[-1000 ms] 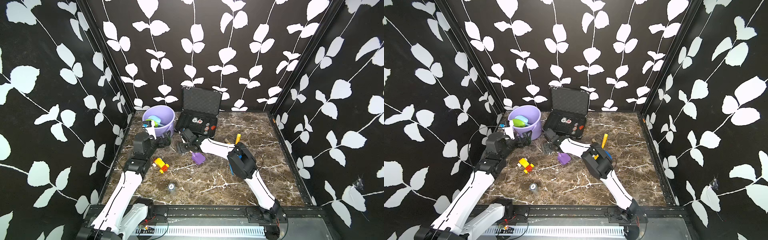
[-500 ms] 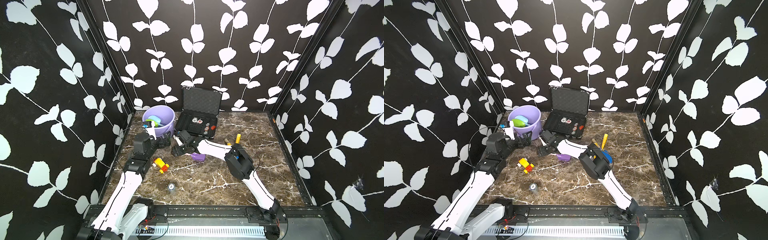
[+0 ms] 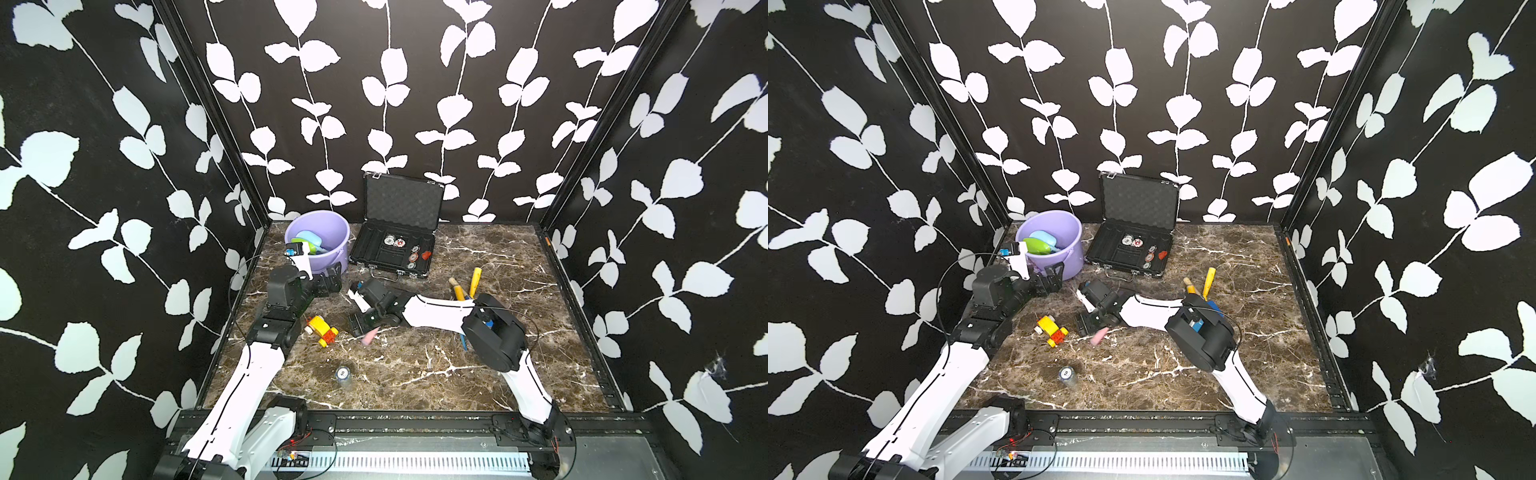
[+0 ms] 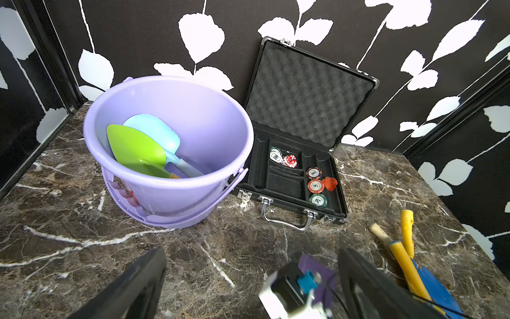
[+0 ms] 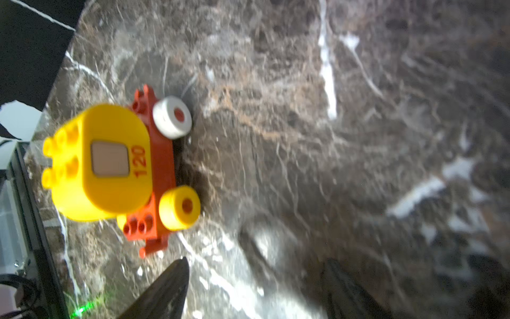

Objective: Organize the gardening tools
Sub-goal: Pick up the gardening tool from the center of the board.

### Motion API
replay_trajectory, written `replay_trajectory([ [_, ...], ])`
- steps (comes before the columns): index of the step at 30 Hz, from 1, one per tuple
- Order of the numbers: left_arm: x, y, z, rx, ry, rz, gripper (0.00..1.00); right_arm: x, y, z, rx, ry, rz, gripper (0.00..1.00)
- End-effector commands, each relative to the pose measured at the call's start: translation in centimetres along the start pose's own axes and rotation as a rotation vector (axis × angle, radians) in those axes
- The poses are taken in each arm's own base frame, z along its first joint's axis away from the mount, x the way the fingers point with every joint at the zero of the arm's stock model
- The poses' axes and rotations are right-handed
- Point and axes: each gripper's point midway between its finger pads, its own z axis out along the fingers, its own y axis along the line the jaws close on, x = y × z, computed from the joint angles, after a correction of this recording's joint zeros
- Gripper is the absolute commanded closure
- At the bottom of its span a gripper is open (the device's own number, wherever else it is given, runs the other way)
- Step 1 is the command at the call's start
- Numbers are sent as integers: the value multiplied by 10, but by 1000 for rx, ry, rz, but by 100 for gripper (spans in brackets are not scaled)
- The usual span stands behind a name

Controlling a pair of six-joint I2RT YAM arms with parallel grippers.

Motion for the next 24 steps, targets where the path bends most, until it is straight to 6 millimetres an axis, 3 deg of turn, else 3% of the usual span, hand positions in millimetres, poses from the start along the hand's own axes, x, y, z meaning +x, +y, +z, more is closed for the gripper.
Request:
replay_trajectory([
  [1, -5, -2, -5, 3, -17, -12, 1, 30, -12, -12, 96, 68, 10, 23],
  [9, -2, -2, -2, 9, -15, -23, 1, 34, -21, -61, 290, 5, -89, 18],
  [12, -2, -2, -1, 11, -15, -25, 1, 28, -35, -83, 385, -43, -103, 13],
  [16, -1, -2, 0, 11, -15, -26, 1, 38, -56, -98, 479, -35, -137, 8],
  [21, 1, 0, 0, 6, -10, -23, 1, 48, -84, -105, 539, 3, -102, 8],
  [24, 2, 0, 0, 2, -7, -23, 1, 57, -86, -98, 509, 27, -82, 12],
])
